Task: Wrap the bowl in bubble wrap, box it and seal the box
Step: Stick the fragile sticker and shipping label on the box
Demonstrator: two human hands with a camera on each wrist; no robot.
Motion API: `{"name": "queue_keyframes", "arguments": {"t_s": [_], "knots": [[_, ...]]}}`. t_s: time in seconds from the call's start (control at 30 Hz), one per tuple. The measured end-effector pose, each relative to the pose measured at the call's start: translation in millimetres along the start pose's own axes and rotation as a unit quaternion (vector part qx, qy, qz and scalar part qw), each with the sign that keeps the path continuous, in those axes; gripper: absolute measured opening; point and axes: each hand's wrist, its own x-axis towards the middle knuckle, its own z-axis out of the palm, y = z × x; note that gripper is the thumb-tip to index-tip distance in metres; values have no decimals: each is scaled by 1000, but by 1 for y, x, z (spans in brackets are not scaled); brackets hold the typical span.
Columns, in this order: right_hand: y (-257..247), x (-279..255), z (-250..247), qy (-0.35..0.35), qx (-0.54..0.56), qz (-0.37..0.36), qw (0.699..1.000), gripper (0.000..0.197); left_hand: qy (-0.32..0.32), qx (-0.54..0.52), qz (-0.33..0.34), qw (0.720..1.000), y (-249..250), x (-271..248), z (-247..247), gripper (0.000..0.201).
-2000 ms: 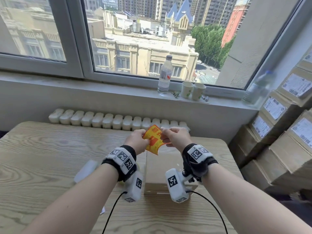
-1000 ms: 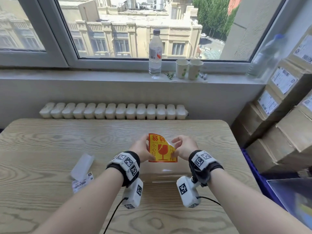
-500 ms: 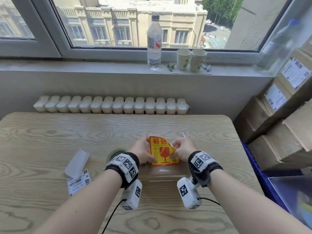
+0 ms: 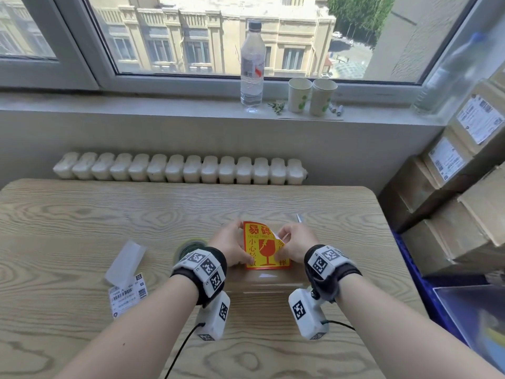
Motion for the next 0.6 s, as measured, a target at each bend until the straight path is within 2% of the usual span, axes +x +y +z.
{"name": "queue_keyframes", "arguments": {"t_s": [0.1, 0.2, 0.3, 0.43, 0.53, 0.6], "knots": [[-7, -3, 7, 9, -46, -3, 999, 51, 15, 38, 19, 999, -1, 1, 4, 95], [-7, 1, 17, 26, -88, -34, 995, 83, 15, 93, 36, 995, -1, 2, 9, 118], [-8, -3, 13, 30, -147, -39, 988, 79, 8, 157, 29, 987, 1, 2, 8, 136], [-9, -7, 2, 34, -219, -38, 974, 84, 33, 220, 41, 974, 2, -1, 3, 136], [-8, -8, -6, 38, -255, -41, 965, 114, 33, 235, 50, 970, 1, -1, -3, 131], [-7, -11, -10, 48, -273, -63, 959, 126, 30, 242, 52, 969, -1, -3, -8, 124]]}}
